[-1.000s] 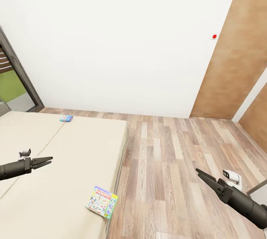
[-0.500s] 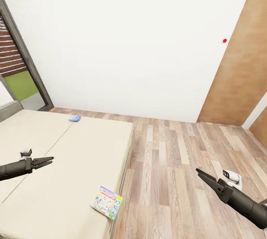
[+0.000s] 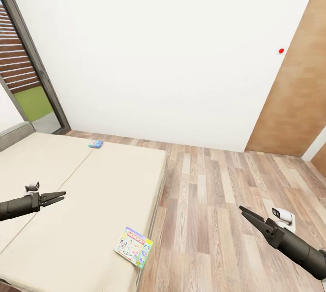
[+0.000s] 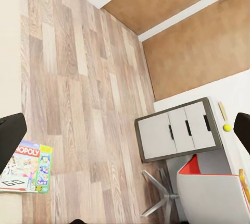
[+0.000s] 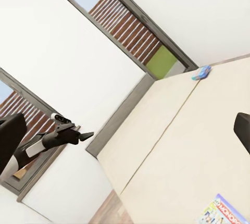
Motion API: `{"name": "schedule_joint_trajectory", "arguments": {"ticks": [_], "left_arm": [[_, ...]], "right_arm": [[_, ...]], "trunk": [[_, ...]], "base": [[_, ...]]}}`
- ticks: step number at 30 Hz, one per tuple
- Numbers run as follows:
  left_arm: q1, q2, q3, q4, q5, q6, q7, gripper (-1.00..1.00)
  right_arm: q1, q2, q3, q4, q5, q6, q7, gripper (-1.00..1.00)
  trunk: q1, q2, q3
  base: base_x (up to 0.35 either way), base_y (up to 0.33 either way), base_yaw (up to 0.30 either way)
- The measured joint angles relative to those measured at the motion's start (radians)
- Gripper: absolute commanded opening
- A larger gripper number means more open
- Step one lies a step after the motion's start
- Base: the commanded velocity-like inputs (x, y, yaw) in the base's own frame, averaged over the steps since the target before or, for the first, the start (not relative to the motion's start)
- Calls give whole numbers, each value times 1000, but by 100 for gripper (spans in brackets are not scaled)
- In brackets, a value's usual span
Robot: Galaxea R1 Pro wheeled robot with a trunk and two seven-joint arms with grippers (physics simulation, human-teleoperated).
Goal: Put all the toys in the child's room - the three board games (two on the bed and one on the table), the two jigsaw puzzles on the table, and the tennis ball on the table - inside the toy box on the table in the child's room.
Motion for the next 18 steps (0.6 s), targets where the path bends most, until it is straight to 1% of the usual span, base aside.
{"name": "schedule_joint_trajectory", "arguments": {"ticks": [4,8,12,18], "left_arm": [[0,0,0,0,0,0,0,100],[0,-1,0,0,0,0,0,100],[0,-1,0,0,0,0,0,100],[0,-1,0,0,0,0,0,100]], "right_arm": [[0,0,0,0,1,0,0,100],[0,0,0,0,1,-1,-1,100],[0,0,0,0,1,0,0,100],[0,0,0,0,1,0,-1,100]], "trunk": [[0,0,0],[0,0,0],[0,0,0],[0,0,0]], "base": [[0,0,43],[0,-6,135],[0,-60,212],[0,-117,253]]}}
